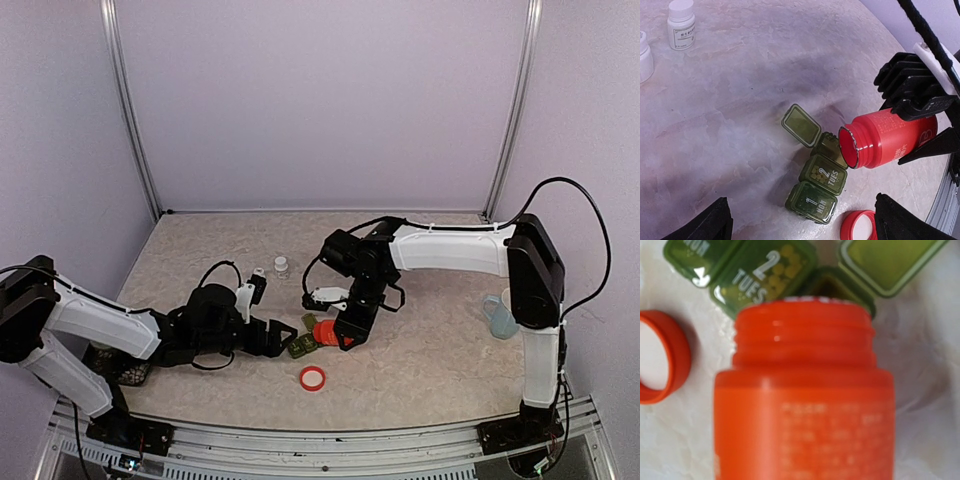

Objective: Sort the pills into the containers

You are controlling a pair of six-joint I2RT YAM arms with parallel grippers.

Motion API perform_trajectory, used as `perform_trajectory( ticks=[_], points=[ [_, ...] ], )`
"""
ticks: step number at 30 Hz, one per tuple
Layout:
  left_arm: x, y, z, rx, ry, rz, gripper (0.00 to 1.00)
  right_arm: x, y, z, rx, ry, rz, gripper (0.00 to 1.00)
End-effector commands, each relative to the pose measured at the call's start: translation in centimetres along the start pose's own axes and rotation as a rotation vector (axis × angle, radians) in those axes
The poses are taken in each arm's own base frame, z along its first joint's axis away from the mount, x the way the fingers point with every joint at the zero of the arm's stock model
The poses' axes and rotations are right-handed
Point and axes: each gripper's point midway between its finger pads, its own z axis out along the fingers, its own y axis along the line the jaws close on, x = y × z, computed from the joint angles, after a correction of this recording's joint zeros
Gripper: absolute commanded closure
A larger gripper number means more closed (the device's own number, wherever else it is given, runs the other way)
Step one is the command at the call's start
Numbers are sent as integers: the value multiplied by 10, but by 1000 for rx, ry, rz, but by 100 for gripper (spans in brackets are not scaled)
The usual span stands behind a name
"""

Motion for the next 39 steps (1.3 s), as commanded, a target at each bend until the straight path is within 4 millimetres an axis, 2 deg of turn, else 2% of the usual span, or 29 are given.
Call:
perform_trajectory(
  ticks=[1,16,39],
  points=[
    [1,1,0,12,-5,-8,4,0,4,-1,21,32,-12,70],
    [3,1,-1,16,-6,-14,4,4,1,1,91,92,-29,69],
    [-1,-1,-1,19,-13,-8,4,-4,-3,-6,120,73,-40,69]
  ],
)
